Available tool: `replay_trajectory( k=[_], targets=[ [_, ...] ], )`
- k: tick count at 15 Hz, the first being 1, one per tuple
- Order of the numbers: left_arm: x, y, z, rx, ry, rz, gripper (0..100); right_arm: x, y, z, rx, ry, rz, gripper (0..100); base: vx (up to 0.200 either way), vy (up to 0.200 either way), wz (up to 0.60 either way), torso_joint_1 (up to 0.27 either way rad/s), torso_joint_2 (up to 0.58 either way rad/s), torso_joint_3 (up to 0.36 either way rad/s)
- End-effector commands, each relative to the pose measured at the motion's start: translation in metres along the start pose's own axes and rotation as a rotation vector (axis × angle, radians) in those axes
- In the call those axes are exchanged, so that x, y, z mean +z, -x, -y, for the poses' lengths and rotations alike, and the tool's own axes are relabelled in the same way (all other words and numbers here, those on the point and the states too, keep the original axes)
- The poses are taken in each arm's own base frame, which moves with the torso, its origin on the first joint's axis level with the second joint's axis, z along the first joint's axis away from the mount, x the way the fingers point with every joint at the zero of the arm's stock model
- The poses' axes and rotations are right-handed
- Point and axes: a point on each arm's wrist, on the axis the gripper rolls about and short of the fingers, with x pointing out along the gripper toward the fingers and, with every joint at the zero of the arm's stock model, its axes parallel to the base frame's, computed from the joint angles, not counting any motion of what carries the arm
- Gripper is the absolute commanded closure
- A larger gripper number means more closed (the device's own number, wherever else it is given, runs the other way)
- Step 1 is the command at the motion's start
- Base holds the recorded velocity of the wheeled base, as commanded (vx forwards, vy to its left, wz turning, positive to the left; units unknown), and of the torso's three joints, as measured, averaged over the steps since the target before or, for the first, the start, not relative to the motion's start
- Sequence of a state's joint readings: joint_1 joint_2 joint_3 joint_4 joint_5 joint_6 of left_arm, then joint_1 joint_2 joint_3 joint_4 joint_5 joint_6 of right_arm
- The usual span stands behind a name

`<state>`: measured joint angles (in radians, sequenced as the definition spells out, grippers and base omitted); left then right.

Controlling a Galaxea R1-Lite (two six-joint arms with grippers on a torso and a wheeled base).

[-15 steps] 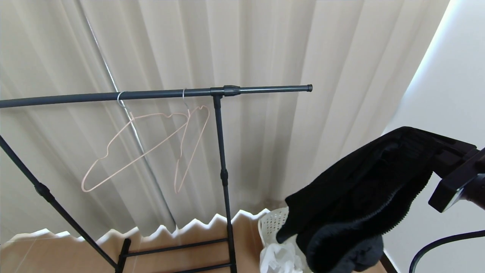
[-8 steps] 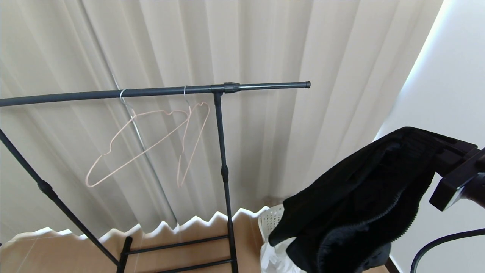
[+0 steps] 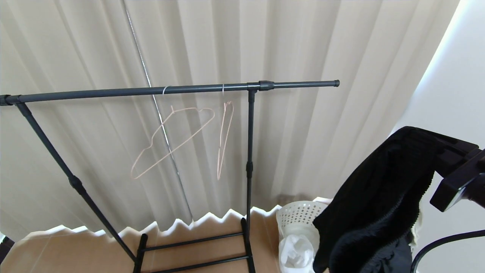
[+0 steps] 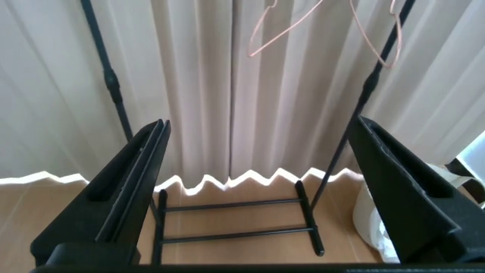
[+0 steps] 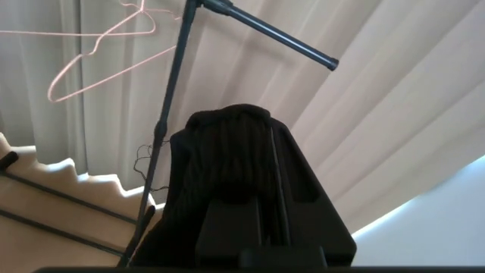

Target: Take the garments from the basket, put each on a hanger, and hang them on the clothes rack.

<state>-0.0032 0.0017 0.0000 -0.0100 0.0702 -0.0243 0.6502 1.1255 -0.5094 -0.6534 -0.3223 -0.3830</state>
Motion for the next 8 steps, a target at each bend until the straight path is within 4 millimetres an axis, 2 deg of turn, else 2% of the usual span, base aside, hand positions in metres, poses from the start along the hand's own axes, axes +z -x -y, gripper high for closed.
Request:
replay_trajectory(
  k=[1,6,8],
  targets=[
    [0.0001,0.0000,0.0000,0.000,0.000,0.001,0,-0.0004,-0.0004,-0.0003,0.002,0.002,-0.003,100,0.000,0.200,0.00,0.002,0.00,0.007],
    [0.0001,0.0000,0.0000,0.002,0.000,0.001,0,-0.0004,-0.0004,-0.0003,0.002,0.002,-0.003,100,-0.200,0.000,0.00,0.007,0.01,0.003],
    [0.0001,0.0000,0.0000,0.002,0.000,0.001,0,-0.0004,-0.0004,-0.0003,0.002,0.002,-0.003,100,0.000,0.000,0.00,0.000,0.00,0.000]
  ],
)
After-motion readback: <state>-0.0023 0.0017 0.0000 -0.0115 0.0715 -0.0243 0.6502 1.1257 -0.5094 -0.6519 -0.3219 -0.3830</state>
